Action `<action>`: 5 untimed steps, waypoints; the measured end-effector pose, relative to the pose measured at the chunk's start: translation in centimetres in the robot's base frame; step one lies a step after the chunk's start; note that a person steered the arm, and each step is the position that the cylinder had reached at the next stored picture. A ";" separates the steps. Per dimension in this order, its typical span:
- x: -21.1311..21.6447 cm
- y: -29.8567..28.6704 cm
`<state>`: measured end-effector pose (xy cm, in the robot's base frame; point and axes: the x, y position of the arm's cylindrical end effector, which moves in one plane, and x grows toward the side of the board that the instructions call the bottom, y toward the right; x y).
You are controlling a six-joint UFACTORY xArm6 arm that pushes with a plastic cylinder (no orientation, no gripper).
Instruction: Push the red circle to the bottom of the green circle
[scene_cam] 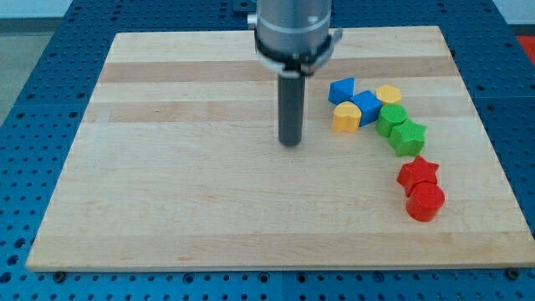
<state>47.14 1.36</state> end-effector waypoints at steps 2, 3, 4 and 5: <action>12.2 5.7; 14.4 10.1; 13.3 12.0; 11.0 12.7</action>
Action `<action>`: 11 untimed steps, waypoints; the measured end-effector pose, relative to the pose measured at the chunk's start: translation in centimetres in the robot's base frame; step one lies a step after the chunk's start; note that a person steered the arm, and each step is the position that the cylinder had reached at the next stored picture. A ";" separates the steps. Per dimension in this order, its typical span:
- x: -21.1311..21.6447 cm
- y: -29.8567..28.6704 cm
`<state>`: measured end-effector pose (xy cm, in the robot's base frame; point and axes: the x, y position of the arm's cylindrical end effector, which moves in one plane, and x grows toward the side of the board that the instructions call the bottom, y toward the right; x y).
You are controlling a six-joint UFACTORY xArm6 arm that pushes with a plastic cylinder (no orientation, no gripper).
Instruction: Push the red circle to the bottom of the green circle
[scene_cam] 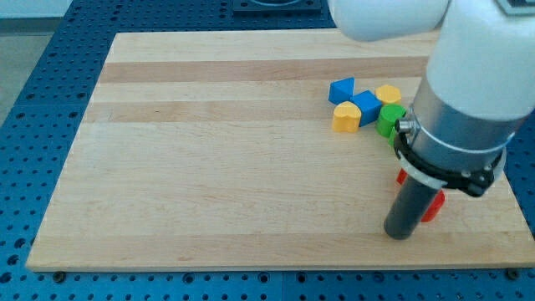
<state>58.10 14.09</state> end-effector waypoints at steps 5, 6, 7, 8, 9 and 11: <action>0.9 2.2; 0.9 3.9; 0.9 3.9; -1.2 3.9; -4.8 3.9; -8.2 2.9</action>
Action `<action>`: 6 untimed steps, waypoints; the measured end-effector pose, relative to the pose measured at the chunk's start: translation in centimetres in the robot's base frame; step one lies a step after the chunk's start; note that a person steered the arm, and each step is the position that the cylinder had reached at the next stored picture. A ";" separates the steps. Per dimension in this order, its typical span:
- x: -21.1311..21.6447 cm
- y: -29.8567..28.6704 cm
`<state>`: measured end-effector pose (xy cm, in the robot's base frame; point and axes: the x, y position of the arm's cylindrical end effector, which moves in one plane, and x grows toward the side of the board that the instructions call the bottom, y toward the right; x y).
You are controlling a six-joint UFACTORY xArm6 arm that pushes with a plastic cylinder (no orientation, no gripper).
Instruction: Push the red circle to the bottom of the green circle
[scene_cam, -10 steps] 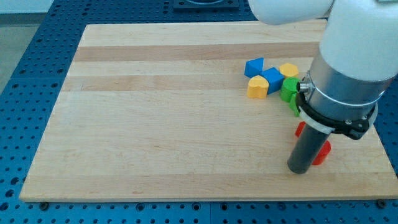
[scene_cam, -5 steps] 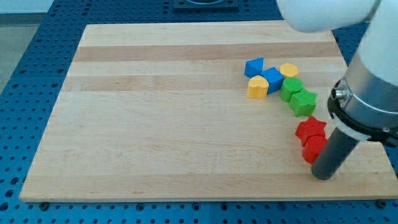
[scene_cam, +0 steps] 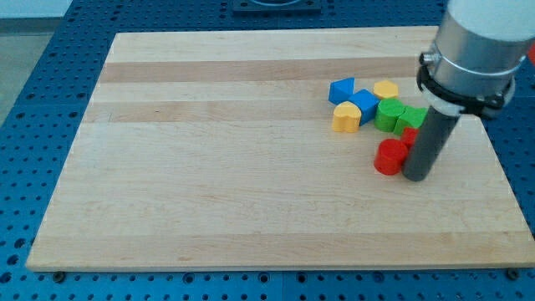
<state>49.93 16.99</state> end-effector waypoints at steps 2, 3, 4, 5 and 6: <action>-1.9 -2.9; 0.2 -6.8; 0.8 -11.7; 0.3 -12.0; -0.3 -11.3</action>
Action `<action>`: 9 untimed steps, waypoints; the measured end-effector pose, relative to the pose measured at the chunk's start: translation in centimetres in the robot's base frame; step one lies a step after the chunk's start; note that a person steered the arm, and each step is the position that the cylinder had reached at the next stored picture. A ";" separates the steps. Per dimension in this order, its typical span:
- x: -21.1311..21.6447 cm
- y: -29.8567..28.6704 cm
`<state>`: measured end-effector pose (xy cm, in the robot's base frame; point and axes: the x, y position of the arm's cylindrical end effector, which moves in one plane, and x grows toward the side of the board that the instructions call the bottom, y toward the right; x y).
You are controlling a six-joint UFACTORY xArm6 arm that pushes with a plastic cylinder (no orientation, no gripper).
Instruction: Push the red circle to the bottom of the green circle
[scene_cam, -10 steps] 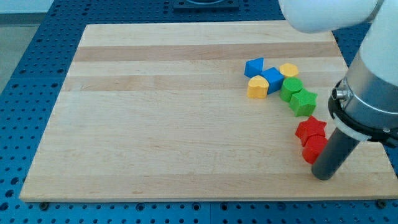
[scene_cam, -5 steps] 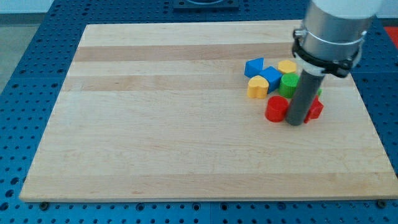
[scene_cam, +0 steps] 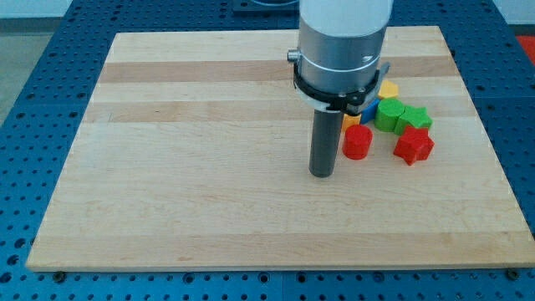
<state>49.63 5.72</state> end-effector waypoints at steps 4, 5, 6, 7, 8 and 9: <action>-2.6 2.2; -3.7 2.7; -4.4 2.9; -4.4 2.9; -4.5 3.5; -4.5 3.6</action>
<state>45.17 9.27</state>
